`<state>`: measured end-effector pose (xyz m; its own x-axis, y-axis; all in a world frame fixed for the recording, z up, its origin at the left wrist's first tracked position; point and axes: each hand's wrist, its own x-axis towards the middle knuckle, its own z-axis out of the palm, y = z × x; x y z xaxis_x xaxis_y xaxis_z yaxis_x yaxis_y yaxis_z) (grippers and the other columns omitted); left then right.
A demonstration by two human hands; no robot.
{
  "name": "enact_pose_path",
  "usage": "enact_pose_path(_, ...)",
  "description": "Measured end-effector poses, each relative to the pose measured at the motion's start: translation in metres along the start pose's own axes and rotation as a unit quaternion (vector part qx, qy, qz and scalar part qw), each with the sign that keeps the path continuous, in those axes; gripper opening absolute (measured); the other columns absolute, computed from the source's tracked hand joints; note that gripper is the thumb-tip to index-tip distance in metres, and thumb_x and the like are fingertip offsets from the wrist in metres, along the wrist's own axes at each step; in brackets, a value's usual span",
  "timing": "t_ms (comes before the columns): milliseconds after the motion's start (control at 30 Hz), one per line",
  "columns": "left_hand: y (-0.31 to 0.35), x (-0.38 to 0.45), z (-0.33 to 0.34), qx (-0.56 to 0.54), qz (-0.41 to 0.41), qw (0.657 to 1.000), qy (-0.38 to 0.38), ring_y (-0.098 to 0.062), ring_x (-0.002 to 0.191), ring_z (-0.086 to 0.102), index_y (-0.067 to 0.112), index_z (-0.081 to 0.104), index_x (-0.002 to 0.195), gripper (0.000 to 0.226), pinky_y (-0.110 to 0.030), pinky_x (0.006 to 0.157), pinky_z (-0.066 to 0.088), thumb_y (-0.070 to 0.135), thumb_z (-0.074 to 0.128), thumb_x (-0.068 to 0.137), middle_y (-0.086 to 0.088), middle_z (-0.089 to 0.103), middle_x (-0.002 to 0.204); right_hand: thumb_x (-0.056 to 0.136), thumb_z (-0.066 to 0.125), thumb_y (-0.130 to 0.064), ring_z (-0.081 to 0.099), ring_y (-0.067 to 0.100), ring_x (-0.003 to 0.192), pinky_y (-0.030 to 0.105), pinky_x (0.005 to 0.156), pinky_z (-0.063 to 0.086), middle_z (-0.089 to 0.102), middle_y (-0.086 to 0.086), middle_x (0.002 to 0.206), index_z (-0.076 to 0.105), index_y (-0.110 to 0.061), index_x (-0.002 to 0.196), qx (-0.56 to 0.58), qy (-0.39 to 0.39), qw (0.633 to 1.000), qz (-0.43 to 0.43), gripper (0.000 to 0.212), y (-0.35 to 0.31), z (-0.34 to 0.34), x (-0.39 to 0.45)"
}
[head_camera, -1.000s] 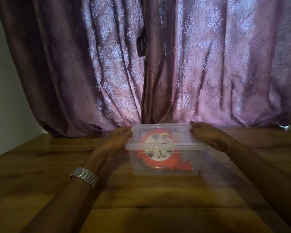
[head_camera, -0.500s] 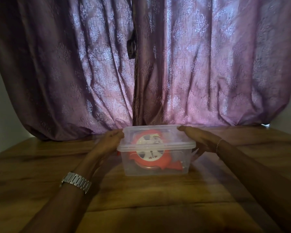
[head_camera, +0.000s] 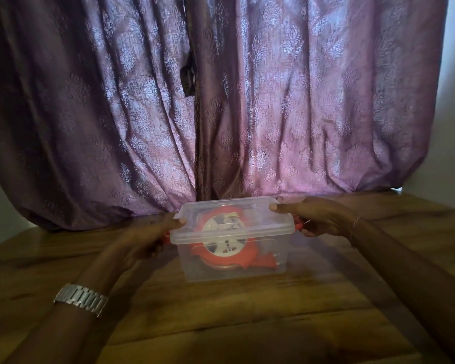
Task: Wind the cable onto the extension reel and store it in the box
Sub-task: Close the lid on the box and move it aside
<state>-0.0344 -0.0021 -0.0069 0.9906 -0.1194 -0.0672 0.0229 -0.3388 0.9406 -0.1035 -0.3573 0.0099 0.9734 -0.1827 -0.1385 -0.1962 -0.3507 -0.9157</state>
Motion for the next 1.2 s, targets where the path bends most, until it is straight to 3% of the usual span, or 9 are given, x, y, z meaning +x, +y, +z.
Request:
enact_pose_path(100, 0.001, 0.002, -0.001, 0.047, 0.059, 0.996, 0.051, -0.011, 0.035, 0.040, 0.006, 0.069, 0.078, 0.031, -0.017, 0.039, 0.030, 0.036, 0.078, 0.084, 0.000, 0.051, 0.045, 0.060, 0.082, -0.063, 0.046, 0.015, 0.044, 0.022, 0.045, 0.041, 0.056, 0.004, 0.053, 0.063, -0.012, 0.063, -0.079, 0.048, 0.994, -0.062, 0.054, 0.005, 0.002, -0.013)
enact_pose_path(200, 0.003, -0.005, 0.009, 0.044, 0.090, 0.991, 0.084, -0.009, 0.033, 0.045, 0.007, 0.071, 0.077, 0.023, -0.017, 0.036, 0.034, 0.026, 0.074, 0.089, -0.007, 0.057, 0.050, 0.076, 0.076, -0.051, 0.060, 0.012, 0.051, 0.022, 0.049, 0.051, 0.070, 0.003, 0.062, 0.070, -0.007, 0.078, -0.056, 0.069, 0.991, -0.096, 0.045, 0.012, 0.013, -0.020)
enact_pose_path(333, -0.009, -0.022, 0.026, -0.152, 0.040, 0.987, 0.029, -0.031, 0.075, 0.066, 0.000, 0.075, 0.094, 0.019, -0.044, 0.081, 0.055, 0.017, 0.075, 0.085, -0.023, 0.072, 0.083, 0.086, 0.067, -0.031, 0.071, 0.016, 0.084, 0.034, 0.072, 0.060, 0.076, 0.004, 0.094, 0.071, -0.013, 0.102, 0.105, 0.058, 0.988, -0.097, 0.024, 0.023, 0.033, -0.017)
enact_pose_path(433, -0.014, -0.030, 0.034, -0.273, 0.014, 0.962, -0.016, -0.047, 0.108, 0.066, -0.004, 0.070, 0.108, 0.025, -0.065, 0.101, 0.048, 0.010, 0.066, 0.087, -0.035, 0.069, 0.110, 0.088, 0.061, -0.017, 0.072, 0.015, 0.081, 0.029, 0.062, 0.057, 0.075, 0.004, 0.094, 0.069, -0.009, 0.107, 0.207, 0.057, 0.971, -0.108, 0.022, 0.025, 0.040, -0.009)
enact_pose_path(600, -0.010, -0.035, 0.038, -0.358, 0.030, 0.932, -0.050, -0.054, 0.113, 0.062, -0.004, 0.060, 0.124, 0.035, -0.064, 0.094, 0.053, 0.003, 0.051, 0.091, -0.039, 0.063, 0.119, 0.090, 0.058, -0.010, 0.073, 0.014, 0.076, 0.028, 0.059, 0.057, 0.074, 0.006, 0.094, 0.066, -0.006, 0.107, 0.239, 0.041, 0.964, -0.109, 0.020, 0.023, 0.042, -0.002)
enact_pose_path(767, -0.001, -0.036, 0.040, -0.298, 0.102, 0.949, -0.014, -0.016, 0.060, 0.070, 0.005, 0.069, 0.093, 0.028, -0.019, 0.051, 0.055, -0.009, 0.044, 0.093, -0.010, 0.073, 0.073, 0.095, 0.047, -0.015, 0.067, 0.017, 0.096, 0.038, 0.084, 0.055, 0.071, -0.001, 0.107, 0.065, -0.017, 0.119, 0.064, 0.089, 0.976, -0.188, 0.030, 0.022, 0.040, -0.003)
enact_pose_path(900, -0.006, -0.035, 0.045, -0.267, 0.108, 0.957, -0.034, -0.032, 0.071, 0.073, 0.001, 0.068, 0.106, 0.030, -0.044, 0.062, 0.062, -0.005, 0.041, 0.095, -0.023, 0.072, 0.081, 0.097, 0.044, -0.014, 0.066, 0.022, 0.102, 0.046, 0.094, 0.054, 0.071, 0.001, 0.110, 0.066, -0.023, 0.108, 0.086, 0.053, 0.980, -0.169, 0.026, 0.018, 0.043, -0.005)
enact_pose_path(1067, -0.008, -0.023, 0.035, -0.111, 0.147, 0.982, 0.036, -0.003, 0.058, 0.068, 0.016, 0.073, 0.087, 0.031, -0.016, 0.049, 0.051, 0.000, 0.048, 0.094, 0.002, 0.075, 0.069, 0.091, 0.053, -0.026, 0.067, 0.020, 0.097, 0.049, 0.092, 0.054, 0.072, -0.002, 0.102, 0.070, -0.021, 0.109, 0.025, 0.118, 0.975, -0.184, 0.025, 0.019, 0.042, -0.005)
enact_pose_path(1200, -0.007, -0.022, 0.028, -0.037, 0.153, 0.985, 0.069, -0.017, 0.081, 0.071, 0.015, 0.073, 0.101, 0.020, -0.034, 0.068, 0.062, 0.005, 0.058, 0.091, -0.009, 0.073, 0.092, 0.080, 0.071, -0.033, 0.069, 0.015, 0.081, 0.049, 0.082, 0.058, 0.074, -0.009, 0.078, 0.073, -0.030, 0.070, -0.015, 0.228, 0.947, -0.225, 0.012, 0.017, 0.045, -0.006)
